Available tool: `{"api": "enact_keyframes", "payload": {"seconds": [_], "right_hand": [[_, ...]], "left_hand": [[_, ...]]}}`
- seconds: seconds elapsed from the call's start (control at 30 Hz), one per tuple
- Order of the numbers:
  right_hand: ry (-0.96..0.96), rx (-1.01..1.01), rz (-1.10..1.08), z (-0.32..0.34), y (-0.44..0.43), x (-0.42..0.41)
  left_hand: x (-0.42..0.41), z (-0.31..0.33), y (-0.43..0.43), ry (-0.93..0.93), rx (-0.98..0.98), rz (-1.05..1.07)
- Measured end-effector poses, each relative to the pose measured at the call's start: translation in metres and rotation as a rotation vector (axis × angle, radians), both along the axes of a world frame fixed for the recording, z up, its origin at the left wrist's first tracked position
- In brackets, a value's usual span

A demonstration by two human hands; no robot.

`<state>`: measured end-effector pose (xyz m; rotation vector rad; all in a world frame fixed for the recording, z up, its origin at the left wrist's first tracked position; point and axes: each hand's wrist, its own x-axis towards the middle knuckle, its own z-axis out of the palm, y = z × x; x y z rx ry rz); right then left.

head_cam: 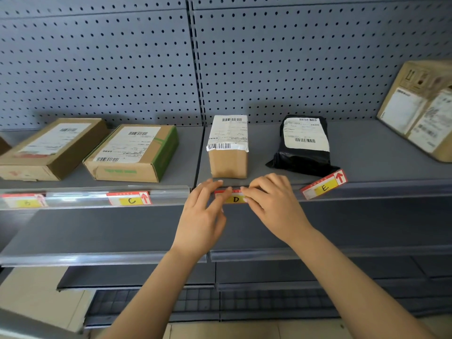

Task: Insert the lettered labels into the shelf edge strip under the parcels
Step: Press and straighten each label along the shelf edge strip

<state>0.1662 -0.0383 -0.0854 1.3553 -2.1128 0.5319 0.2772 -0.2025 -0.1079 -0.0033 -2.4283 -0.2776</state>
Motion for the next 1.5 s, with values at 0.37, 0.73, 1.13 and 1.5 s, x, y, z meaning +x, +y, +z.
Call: {"api": "enact_keyframes", "payload": {"seconds": [0.37,0.73,1.13,1.5], "right_hand": [[-0.146,-0.068,-0.114,0.022,0.025,0.031],[-0.165,-0.089,-0.317,0.020,0.068,0.062],[-0.185,-0.066,-0.312,0.015,0.122,0.013],[-0.053,-0.016,-0.128,0.027,0.148,-0.075]], "left_hand": [[0.005,0.027,0.020,0.079,0.039,-0.084],[-0.004,0.033,0.049,0.099,0.140,-0.260],[-0.044,0.030,0.108,0.056,0.137,-0.246],[-0.099,0.015,0.146,0.067,0.101,0.009]]}}
